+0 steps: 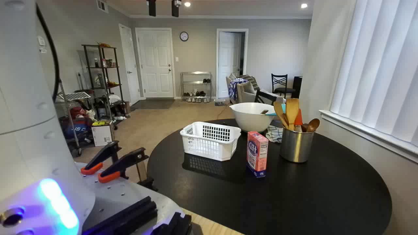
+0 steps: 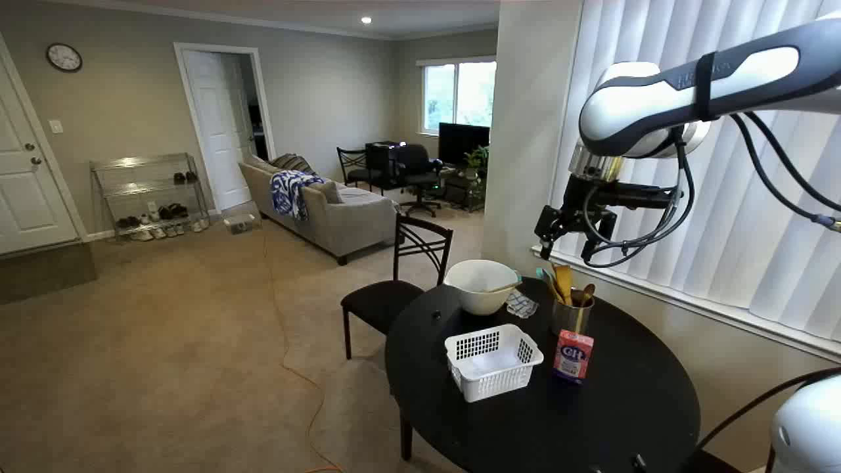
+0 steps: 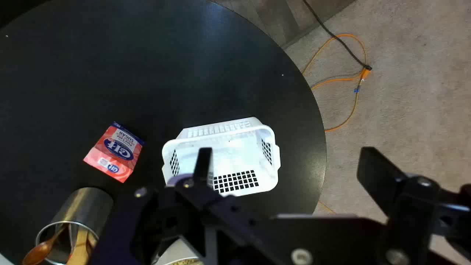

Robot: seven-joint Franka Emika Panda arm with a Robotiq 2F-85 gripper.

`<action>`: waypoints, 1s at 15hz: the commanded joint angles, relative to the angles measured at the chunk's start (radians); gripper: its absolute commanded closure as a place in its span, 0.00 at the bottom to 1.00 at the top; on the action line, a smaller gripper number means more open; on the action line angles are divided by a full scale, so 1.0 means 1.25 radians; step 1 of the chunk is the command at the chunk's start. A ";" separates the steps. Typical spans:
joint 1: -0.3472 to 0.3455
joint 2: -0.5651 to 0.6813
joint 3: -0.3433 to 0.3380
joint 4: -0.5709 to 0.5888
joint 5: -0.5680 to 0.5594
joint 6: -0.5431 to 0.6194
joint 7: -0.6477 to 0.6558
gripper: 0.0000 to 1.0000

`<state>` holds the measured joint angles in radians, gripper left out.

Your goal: Put the box in the basket.

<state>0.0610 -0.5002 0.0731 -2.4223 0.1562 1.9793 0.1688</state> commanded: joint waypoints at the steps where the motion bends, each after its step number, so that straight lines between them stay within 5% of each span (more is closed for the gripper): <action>1: -0.003 0.000 0.003 0.002 0.001 -0.002 -0.001 0.00; 10: -0.003 0.000 0.003 0.002 0.001 -0.002 -0.001 0.00; 15: -0.012 0.082 -0.009 0.001 -0.023 0.159 -0.053 0.00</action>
<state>0.0573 -0.4814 0.0725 -2.4234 0.1464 2.0466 0.1622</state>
